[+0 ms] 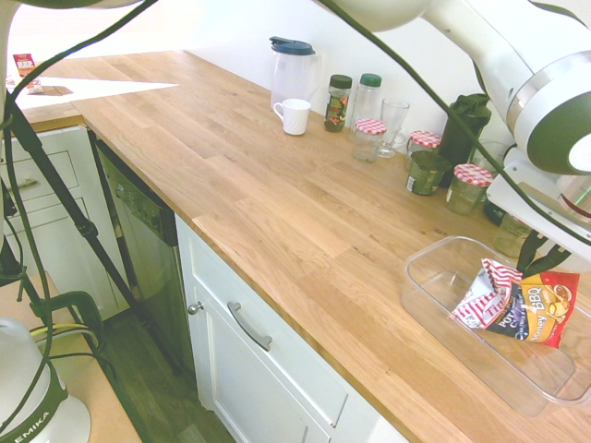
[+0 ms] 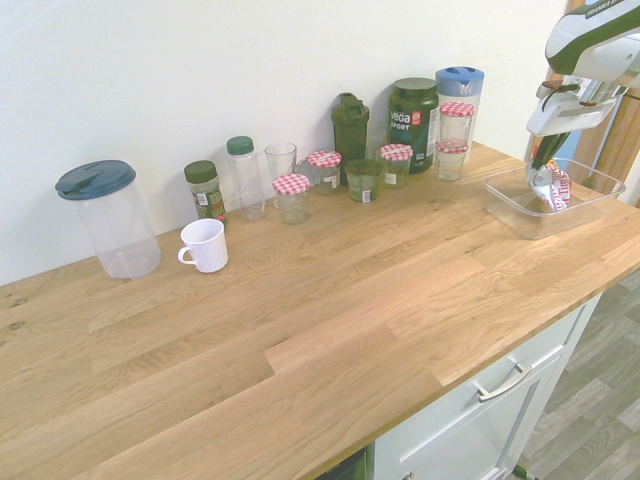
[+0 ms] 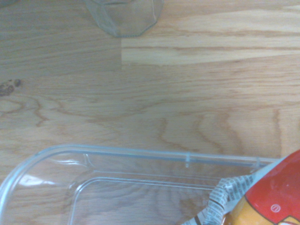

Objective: Put the chip bag into the container

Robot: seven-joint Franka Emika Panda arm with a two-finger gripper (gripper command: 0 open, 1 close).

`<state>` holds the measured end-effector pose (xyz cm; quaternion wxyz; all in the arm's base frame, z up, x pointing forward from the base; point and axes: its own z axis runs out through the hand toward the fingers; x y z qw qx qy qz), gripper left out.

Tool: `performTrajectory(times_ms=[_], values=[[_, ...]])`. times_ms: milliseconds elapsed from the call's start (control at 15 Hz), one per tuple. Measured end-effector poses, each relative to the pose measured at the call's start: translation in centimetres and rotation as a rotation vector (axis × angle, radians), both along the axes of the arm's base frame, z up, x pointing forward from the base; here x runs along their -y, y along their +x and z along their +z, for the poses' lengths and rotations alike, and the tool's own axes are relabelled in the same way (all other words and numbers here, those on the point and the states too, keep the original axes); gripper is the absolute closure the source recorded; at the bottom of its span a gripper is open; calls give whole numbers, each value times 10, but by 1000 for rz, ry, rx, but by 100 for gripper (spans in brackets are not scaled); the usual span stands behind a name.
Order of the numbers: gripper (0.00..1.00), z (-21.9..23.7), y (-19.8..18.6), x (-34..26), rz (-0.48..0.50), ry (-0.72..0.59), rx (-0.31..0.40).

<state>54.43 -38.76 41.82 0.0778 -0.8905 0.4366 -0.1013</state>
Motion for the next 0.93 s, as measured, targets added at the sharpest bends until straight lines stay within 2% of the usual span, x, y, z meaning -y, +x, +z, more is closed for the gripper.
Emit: performTrajectory(times_ms=[67, 667, 933], values=[[0, -5, 0, 3, -5, -1, -3], [0, -17, 2, 6, -10, -4, -9], [0, 12, -6, 5, 2, -17, 35]])
